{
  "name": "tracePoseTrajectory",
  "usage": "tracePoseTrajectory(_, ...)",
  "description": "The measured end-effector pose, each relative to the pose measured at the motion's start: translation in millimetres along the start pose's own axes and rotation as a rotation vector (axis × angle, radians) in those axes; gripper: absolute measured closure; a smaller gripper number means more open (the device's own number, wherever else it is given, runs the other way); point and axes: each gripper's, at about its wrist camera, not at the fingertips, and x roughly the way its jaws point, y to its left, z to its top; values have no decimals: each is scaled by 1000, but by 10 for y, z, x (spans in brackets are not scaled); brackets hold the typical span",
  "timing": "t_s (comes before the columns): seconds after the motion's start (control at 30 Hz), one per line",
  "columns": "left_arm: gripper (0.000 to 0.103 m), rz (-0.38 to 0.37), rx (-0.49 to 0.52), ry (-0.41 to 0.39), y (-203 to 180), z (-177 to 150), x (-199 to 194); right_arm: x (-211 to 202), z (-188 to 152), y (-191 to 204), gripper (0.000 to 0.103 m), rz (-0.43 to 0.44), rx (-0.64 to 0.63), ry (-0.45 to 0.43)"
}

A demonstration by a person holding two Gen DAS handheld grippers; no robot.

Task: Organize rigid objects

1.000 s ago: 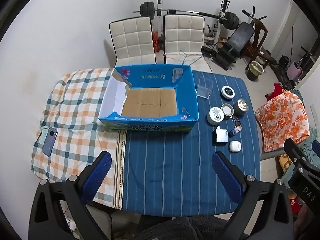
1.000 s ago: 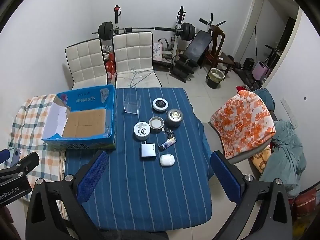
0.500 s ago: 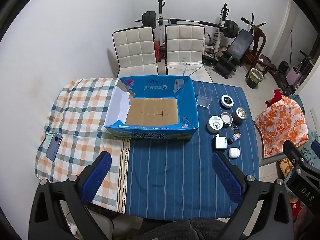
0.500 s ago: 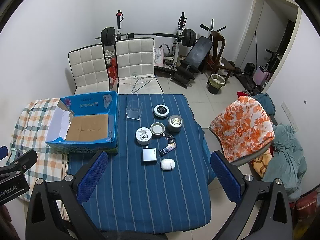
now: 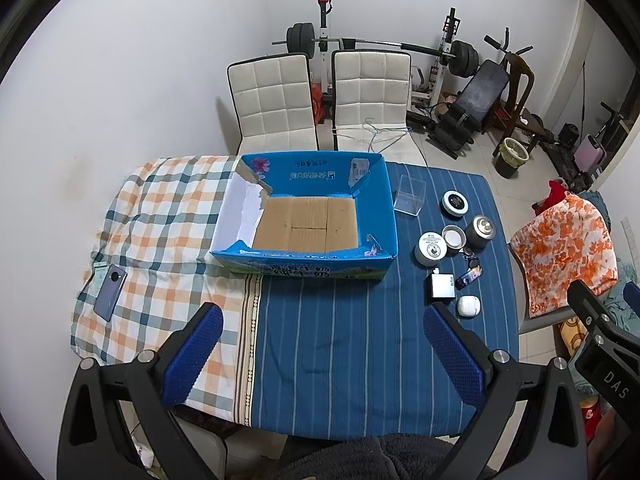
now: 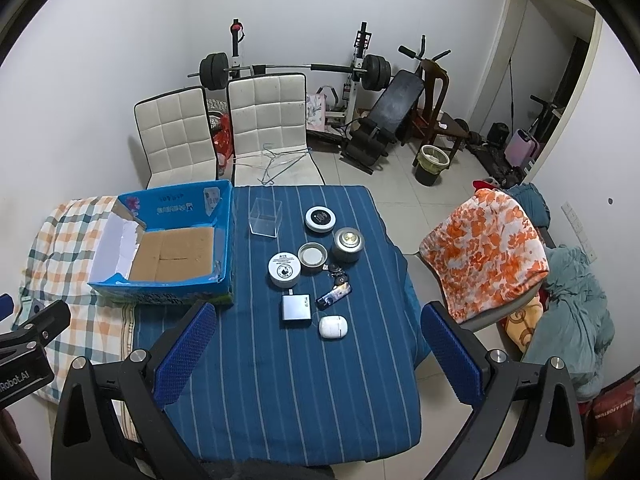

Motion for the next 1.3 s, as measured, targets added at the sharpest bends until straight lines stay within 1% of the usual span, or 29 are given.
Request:
tracePoseTrajectory(0.2,0,-1,2,19,-15,-2,62,52,-9,-26,0,-2,-2,8)
tracePoseTrajectory(0.63,0,-1,1,17,-31,-19,61,94,-34,-61,0,-3,-1,11)
tracePoseTrajectory(1.3,0,-2,2,16,-17,-27,74,147,17,-5,0,0,-9,15)
